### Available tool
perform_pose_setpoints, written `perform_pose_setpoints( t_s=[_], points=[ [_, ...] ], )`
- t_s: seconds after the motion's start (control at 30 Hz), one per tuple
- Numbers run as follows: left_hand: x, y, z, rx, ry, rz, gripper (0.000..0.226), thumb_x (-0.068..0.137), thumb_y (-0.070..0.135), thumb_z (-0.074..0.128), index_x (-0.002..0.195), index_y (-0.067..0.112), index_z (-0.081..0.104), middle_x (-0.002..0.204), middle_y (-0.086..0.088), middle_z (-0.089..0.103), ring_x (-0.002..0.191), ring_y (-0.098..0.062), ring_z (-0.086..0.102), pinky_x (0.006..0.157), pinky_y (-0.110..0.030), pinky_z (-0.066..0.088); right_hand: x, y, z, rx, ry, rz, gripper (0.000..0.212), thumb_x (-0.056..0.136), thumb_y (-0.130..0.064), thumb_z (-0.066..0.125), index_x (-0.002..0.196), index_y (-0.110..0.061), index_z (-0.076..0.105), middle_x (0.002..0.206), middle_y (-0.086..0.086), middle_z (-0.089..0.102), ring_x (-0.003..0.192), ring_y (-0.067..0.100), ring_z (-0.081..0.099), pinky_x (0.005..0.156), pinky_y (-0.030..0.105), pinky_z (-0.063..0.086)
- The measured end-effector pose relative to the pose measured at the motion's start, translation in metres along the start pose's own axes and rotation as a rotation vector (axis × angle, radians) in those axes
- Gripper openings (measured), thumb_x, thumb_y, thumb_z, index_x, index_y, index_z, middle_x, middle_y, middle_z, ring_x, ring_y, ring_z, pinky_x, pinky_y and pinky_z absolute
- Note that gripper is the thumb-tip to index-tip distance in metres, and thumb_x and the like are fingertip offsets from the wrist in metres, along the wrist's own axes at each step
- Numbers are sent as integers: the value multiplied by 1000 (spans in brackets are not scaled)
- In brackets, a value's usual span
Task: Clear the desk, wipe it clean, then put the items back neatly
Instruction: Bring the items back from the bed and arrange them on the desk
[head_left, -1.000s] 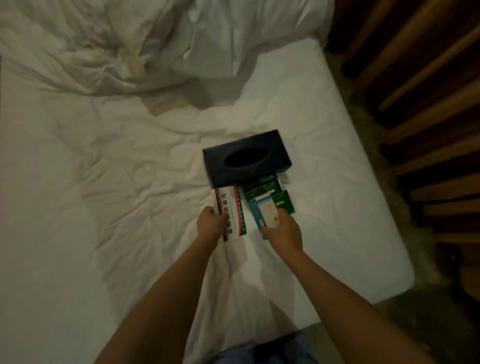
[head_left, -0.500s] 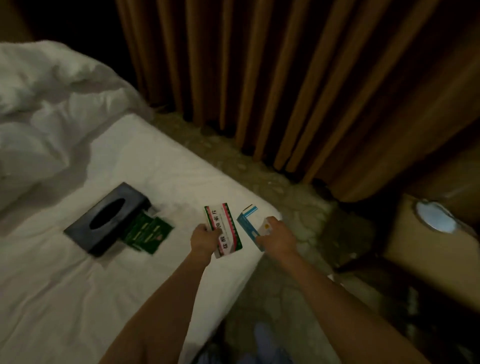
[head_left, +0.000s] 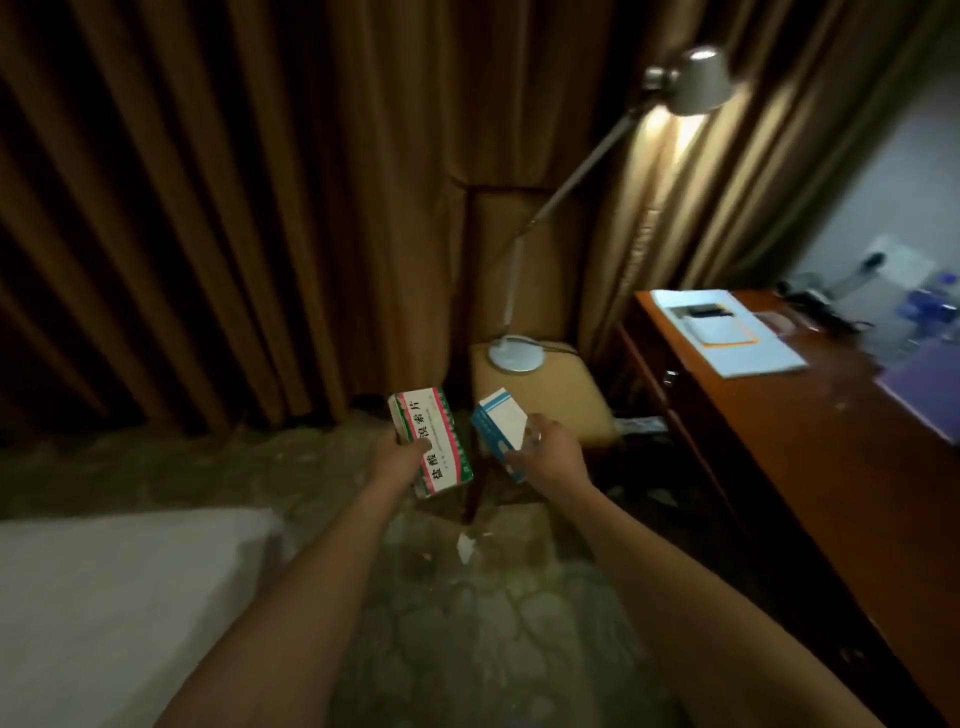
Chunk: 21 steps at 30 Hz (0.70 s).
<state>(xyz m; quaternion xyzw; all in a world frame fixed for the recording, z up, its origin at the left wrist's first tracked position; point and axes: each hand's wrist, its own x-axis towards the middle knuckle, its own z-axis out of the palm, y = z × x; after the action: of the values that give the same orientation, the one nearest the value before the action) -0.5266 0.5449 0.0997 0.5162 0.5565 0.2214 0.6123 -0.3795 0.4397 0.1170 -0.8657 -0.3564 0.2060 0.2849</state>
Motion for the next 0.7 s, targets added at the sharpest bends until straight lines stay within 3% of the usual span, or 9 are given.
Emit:
perform_pose_setpoints(
  t_s=[0.2,0.33,0.43,0.53,0.7],
  points=[
    [5,39,131,125,-206,52,16,90,6,58,106,8,58,116,-19,65,99,-33,65,88,-47,53,7,95,-86,11,196,207,50,80,-33,71,124,-19,50,122,5,57,109,22,57,75,33,53],
    [12,57,211,204,-349,95,12,90,7,59,102,11,58,112,-18,66,93,-33,67,87,-47,54,11,151,-132,59,290,340,48,79,-36,69,121,-22,50,117,3,56,105,20,55,78,38,55],
    [22,69,275,268,-452,141,20,91,7,58,111,6,58,114,-18,65,97,-33,65,89,-47,53,18,187,-163,43,363,413,39,80,-35,68,114,-22,51,115,2,56,103,19,54,75,37,56],
    [30,84,341,305,-553,179,18,90,7,58,108,5,59,115,-19,65,99,-34,64,90,-49,52,26,221,-189,78,415,482,43,83,-30,67,122,-21,50,120,3,54,108,19,52,73,30,54],
    [25,103,439,392,-733,246,16,90,3,56,106,-1,58,112,-20,64,100,-36,64,86,-44,53,37,270,-230,102,521,648,45,81,-27,67,122,-21,49,119,3,53,108,22,51,81,36,55]
  ],
)
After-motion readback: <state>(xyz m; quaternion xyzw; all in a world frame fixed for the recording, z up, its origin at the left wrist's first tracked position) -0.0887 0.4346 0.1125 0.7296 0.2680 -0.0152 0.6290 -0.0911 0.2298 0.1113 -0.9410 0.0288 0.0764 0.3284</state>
